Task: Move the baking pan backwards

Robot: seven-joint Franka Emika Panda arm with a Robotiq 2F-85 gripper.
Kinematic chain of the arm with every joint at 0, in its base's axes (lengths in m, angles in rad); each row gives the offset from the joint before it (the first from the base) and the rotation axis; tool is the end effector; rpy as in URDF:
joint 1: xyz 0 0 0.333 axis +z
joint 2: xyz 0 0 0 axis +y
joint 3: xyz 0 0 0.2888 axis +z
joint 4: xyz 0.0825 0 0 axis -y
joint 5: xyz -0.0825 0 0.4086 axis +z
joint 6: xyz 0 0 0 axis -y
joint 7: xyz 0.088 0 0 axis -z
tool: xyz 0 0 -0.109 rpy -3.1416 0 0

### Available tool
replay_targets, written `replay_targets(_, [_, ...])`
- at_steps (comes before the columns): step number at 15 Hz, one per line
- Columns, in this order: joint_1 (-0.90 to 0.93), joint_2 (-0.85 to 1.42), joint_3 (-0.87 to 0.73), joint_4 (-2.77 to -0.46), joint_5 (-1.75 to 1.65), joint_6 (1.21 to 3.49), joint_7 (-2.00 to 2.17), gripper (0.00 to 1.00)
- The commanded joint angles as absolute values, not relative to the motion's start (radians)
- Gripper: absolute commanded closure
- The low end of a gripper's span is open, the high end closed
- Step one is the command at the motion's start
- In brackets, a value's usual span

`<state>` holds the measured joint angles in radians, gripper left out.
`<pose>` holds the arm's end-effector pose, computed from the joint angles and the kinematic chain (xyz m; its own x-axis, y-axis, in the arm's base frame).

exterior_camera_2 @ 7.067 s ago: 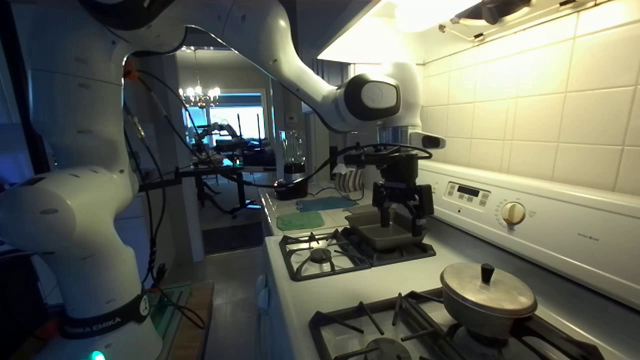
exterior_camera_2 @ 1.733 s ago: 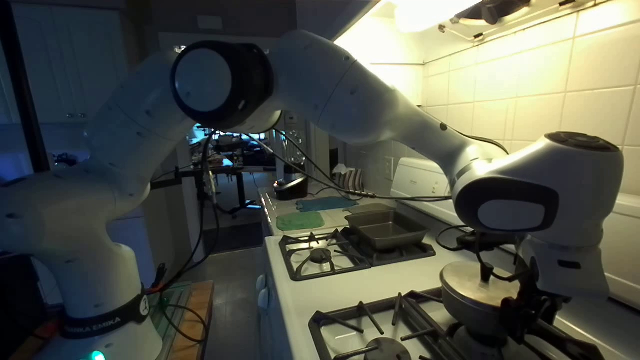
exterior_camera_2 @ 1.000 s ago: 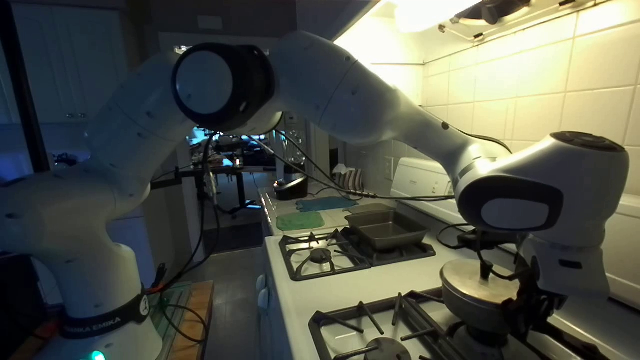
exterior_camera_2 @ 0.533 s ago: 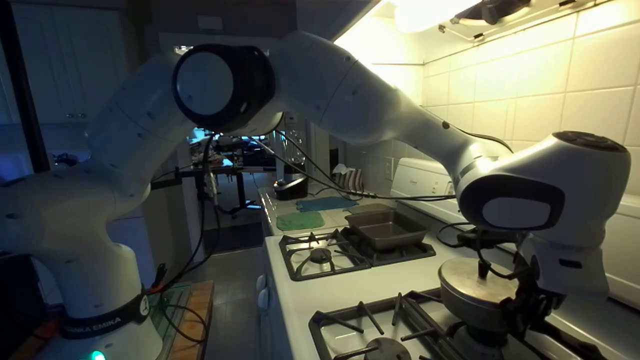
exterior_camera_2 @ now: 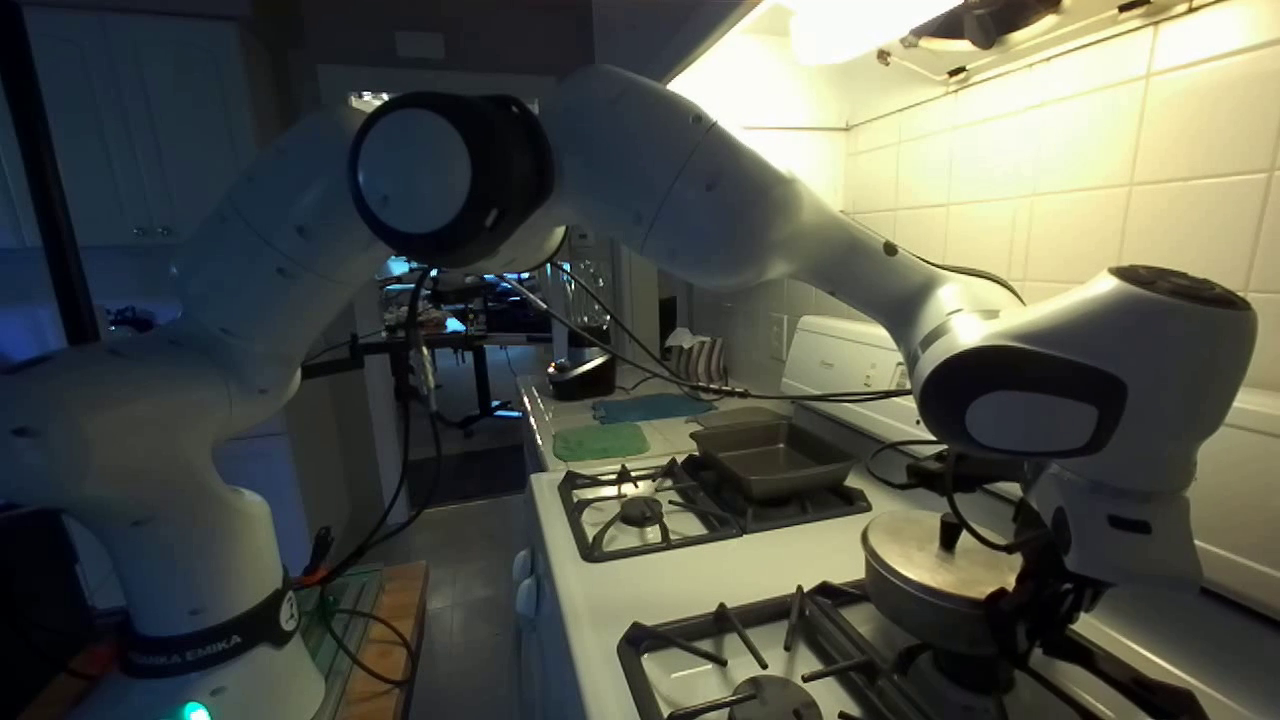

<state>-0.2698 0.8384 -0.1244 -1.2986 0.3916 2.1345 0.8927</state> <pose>0.7049 -0.2535 0.2107 0.1265 -0.9731 -0.1927 -0.9854 -0.1009 -0.1374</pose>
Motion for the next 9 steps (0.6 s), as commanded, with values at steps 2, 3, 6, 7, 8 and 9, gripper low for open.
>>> replay_targets(2, [-0.264, 0.856, -0.118, -1.269, 0.381, 2.089, 0.865, 0.88])
replay_targets(3, [-0.261, 0.852, -0.117, -1.275, 0.377, 2.091, 0.857, 0.88])
replay_targets(6, [-0.246, 0.844, -0.118, -1.288, 0.369, 2.090, 0.827, 0.88])
replay_targets(7, [-0.242, 0.843, -0.118, -1.291, 0.368, 2.086, 0.820, 0.88])
replay_targets(8, [-0.238, 0.842, -0.118, -1.292, 0.367, 2.083, 0.812, 0.88])
replay_targets(9, [-0.234, 0.841, -0.118, -1.293, 0.366, 2.079, 0.803, 0.88])
